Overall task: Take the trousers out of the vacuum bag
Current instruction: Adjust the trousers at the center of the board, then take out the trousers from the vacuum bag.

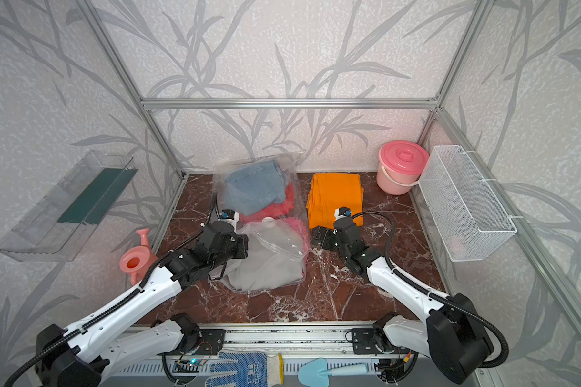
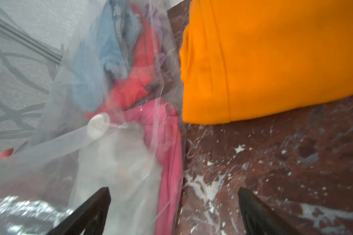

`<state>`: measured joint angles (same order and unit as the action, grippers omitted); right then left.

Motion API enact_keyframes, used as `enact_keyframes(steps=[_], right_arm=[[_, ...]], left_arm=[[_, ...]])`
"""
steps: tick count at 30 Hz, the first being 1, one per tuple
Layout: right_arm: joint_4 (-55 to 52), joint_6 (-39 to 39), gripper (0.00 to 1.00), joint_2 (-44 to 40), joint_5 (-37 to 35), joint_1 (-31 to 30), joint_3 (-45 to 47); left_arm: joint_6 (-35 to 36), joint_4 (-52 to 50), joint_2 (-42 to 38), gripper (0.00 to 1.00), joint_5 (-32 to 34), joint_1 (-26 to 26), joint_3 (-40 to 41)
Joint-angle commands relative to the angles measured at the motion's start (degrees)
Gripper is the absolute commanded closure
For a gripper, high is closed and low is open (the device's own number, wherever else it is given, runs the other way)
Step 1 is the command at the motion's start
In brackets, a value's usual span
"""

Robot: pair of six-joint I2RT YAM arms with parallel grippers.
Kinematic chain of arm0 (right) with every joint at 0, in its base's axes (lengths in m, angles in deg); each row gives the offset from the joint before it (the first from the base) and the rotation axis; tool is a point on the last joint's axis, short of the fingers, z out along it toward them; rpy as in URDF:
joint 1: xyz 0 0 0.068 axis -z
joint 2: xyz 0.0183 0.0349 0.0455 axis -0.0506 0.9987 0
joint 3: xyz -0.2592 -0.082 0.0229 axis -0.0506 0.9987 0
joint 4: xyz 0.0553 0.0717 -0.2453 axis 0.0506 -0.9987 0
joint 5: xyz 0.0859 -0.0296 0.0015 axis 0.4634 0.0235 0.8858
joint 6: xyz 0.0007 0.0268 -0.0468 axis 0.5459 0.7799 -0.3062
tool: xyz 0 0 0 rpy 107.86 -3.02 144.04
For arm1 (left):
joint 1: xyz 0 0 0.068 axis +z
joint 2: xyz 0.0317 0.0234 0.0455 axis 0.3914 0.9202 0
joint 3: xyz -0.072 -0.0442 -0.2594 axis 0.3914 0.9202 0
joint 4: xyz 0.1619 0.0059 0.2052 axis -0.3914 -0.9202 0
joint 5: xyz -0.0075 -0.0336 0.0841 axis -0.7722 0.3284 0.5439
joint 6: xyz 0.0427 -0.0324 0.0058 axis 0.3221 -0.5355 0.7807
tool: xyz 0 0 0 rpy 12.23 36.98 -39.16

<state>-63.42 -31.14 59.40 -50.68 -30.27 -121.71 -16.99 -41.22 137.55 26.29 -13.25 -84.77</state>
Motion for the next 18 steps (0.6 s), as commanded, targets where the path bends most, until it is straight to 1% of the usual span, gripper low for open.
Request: enact_keyframes(steps=[1,3,6,9,10,14,18], right_arm=[[-5.0,4.5,0.03,-7.5,-4.7,-3.8,1.1],[-8.8,7.0,0.04,-12.4,-7.7,-7.4,2.4],[-10.4,11.2,0.05,-18.4,-11.8,-12.9,4.8],[-12.6,14.3,0.05,-21.5,-17.0,-19.2,5.6],[-13.4,16.1,0.05,-22.1,-18.7,-21.3,6.0],[-11.9,22.5,0.08,-23.3,-20.7,-28.3,7.7],[-10.7,26.8,0.08,-20.8,-28.9,-38.3,7.8]], left_arm=[[1.9,1.2,0.4,1.00,-3.8,0.3,-1.0],[2.0,2.1,0.1,1.00,-4.4,0.2,-0.5],[2.1,2.8,-0.1,1.00,-5.2,0.2,-0.2],[2.1,2.5,0.1,1.00,-5.5,0.3,-0.3],[2.2,2.5,0.1,1.00,-5.4,0.2,-0.3],[1.9,1.8,0.1,1.00,-4.8,0.3,-1.1],[1.5,0.9,-0.5,1.00,-3.4,0.2,-1.3]])
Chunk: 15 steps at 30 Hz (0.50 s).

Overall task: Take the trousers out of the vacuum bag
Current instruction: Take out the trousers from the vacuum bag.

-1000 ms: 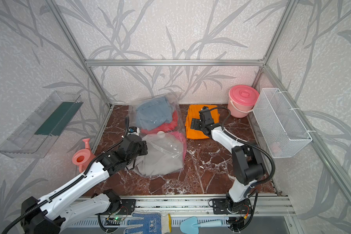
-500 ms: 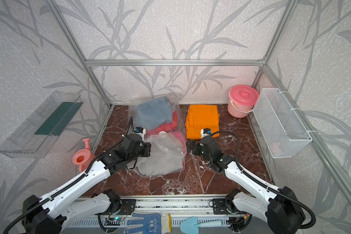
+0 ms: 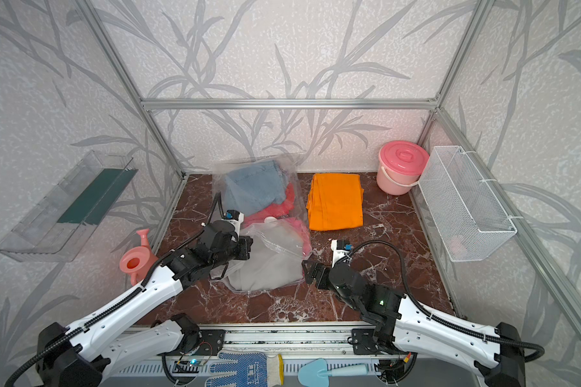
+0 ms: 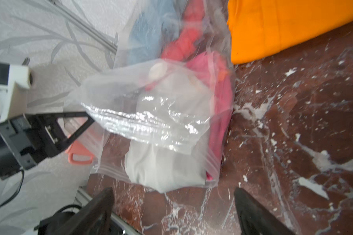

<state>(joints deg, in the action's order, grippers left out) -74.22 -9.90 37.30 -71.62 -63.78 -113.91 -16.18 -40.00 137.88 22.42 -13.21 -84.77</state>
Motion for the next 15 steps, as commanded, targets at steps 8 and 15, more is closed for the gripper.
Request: enact_keyframes(steps=[8,15], right_arm=[[9.1,13.7,0.09,13.6,-14.8,-16.3,0.0],[20.2,15.9,0.09,26.5,-13.4,-18.3,-1.9]], left_arm=[[-0.3,-1.2,-0.8,1.00,0.8,0.2,-1.7],[-0.5,-1.8,-1.1,1.00,1.4,0.2,-1.3]])
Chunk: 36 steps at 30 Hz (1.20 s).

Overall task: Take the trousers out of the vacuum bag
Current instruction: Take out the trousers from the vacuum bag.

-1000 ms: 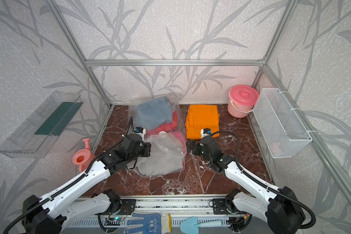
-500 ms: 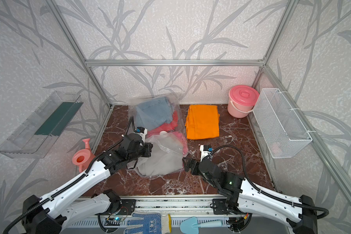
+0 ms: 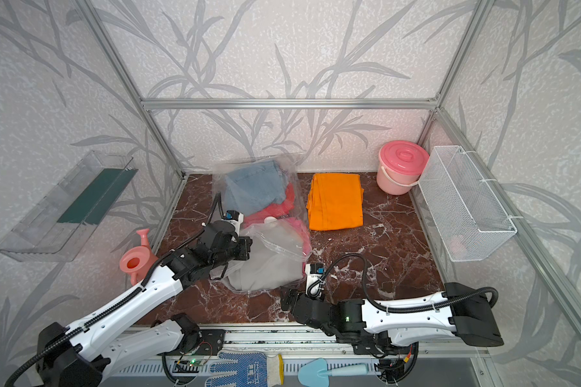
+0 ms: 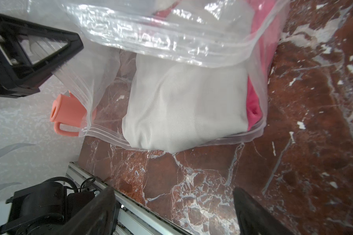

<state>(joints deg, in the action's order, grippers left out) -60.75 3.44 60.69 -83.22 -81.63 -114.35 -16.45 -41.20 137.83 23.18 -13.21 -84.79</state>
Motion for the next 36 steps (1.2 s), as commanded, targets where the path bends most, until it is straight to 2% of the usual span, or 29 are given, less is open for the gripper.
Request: enact_keyframes(steps=[1,8,22,32,36], right_arm=[[7.7,2.7,0.10,4.5,-1.5,-0.5,-1.7],[16.0,3.1,0.10,12.2,-1.3,-0.3,-2.0],[28.0,3.6,0.11,23.1,7.6,6.6,-2.3],[33.7,0.4,0.12,26.7,10.8,10.3,-3.5],[30.4,-3.3,0.12,24.9,10.8,10.6,-6.5]], left_arm=[[-0.2,-0.6,-1.1,1.00,0.7,0.2,-1.3],[-0.1,-0.9,-1.6,1.00,1.3,0.2,-1.3],[-0.2,-1.5,-1.9,1.00,2.5,0.2,-1.2],[-0.2,-2.1,-2.3,1.00,3.2,0.2,-1.1],[-0.2,-2.2,-2.3,1.00,3.3,0.2,-1.1]])
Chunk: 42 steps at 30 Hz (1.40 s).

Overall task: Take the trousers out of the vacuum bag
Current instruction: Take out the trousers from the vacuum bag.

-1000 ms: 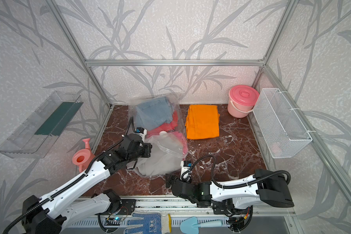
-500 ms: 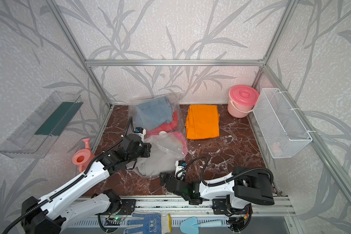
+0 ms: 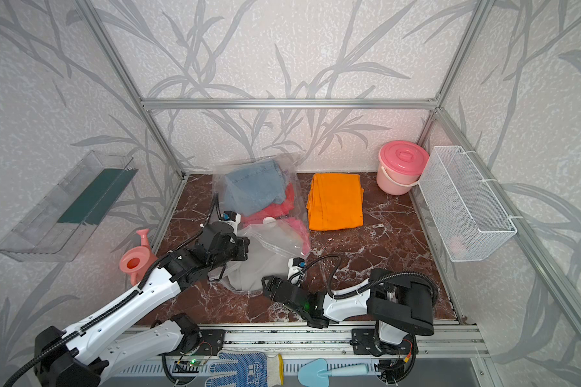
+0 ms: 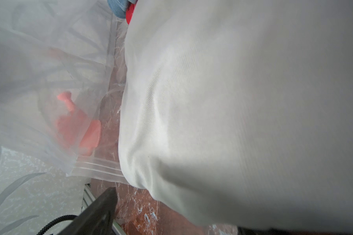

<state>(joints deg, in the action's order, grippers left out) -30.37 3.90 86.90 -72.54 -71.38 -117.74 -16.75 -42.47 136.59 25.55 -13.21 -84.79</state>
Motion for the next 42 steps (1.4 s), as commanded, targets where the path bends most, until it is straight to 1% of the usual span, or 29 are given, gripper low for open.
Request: enact_keyframes(steps=[1,5,10,14,19,24,27,31,35,39,42], right_arm=[[-1.1,-4.6,0.12,-1.9,-0.1,0.2,-3.9],[-0.6,-7.8,0.12,-2.8,-0.2,1.3,-5.0],[-1.7,-9.5,0.12,-3.5,-0.4,2.3,-5.9],[-1.6,-7.1,0.12,-2.6,0.1,2.3,-4.2],[1.8,-2.8,0.13,-1.2,-0.6,1.6,0.0],[2.0,-0.2,0.13,0.3,-1.1,1.1,1.0],[4.3,0.1,0.13,2.2,-1.4,1.1,1.0],[7.8,-1.6,0.13,4.2,-1.6,1.9,0.5],[11.5,-4.8,0.13,4.2,-0.8,3.7,-0.9],[8.3,-8.7,0.13,2.3,0.0,4.4,-4.0],[8.3,-10.3,0.13,1.6,0.8,4.4,-5.3]], left_arm=[[0.1,-0.8,-1.0,1.00,1.0,0.2,-1.1],[0.0,-0.8,-0.9,1.00,1.1,0.2,-1.1],[0.0,-0.9,-0.8,1.00,1.1,0.2,-1.1],[0.0,-0.6,-0.7,1.00,1.0,0.2,-1.0],[0.1,-0.6,-0.9,1.00,1.2,0.2,-1.1],[0.2,-0.7,-1.1,1.00,1.3,0.2,-1.1],[0.2,-0.8,-1.1,1.00,1.4,0.2,-1.1],[0.2,-1.1,-1.3,1.00,1.7,0.2,-1.1],[0.2,-1.1,-1.6,1.00,1.8,0.2,-1.1],[0.2,-1.1,-1.5,1.00,1.9,0.2,-1.1],[0.3,-1.1,-1.5,1.00,2.1,0.2,-1.0]])
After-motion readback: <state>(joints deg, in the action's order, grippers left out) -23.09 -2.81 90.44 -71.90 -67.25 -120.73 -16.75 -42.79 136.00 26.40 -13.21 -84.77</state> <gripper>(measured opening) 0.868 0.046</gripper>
